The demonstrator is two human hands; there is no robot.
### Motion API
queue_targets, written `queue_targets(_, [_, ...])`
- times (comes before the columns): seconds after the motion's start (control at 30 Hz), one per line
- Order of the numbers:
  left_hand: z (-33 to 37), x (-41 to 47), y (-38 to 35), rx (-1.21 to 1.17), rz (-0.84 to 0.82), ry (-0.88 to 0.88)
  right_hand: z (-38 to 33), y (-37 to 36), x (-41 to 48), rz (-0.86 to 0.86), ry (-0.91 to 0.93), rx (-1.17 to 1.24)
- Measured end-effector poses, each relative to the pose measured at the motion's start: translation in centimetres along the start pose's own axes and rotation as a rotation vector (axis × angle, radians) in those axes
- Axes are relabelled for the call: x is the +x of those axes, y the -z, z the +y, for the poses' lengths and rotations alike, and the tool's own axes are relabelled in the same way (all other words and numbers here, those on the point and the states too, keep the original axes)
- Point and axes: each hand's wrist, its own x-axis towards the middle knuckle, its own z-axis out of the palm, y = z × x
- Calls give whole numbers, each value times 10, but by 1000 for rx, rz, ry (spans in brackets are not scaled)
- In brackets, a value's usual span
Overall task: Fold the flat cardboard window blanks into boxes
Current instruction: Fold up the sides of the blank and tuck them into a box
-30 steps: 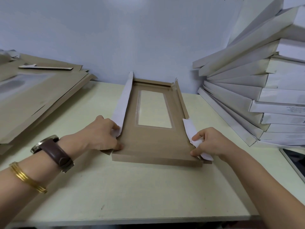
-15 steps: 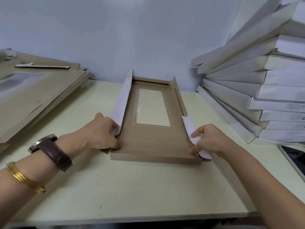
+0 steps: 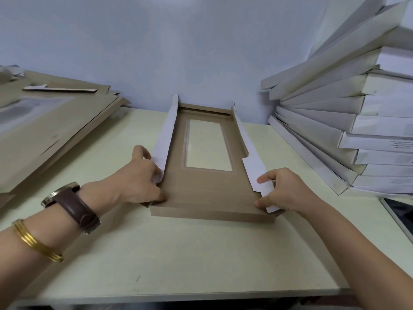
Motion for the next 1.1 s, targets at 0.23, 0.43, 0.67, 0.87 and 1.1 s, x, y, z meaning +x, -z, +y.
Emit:
queue_targets(0.23, [-3, 4, 1, 58, 26, -135, 6, 0, 0, 64, 279, -231])
queue_targets(0.43, [-4, 2, 0, 38, 84, -134, 13, 0, -2, -6, 397, -295])
queue_targets(0.67, [5, -4, 6, 55, 22, -153, 5, 17, -6, -239, 310, -325])
queue_targets(0.87, [10, -8, 18, 68, -159, -227, -4, 37, -3, -445, 249, -410])
queue_targets(1.1, [10, -6, 14, 136, -133, -264, -3, 45, 0, -478, 256, -365])
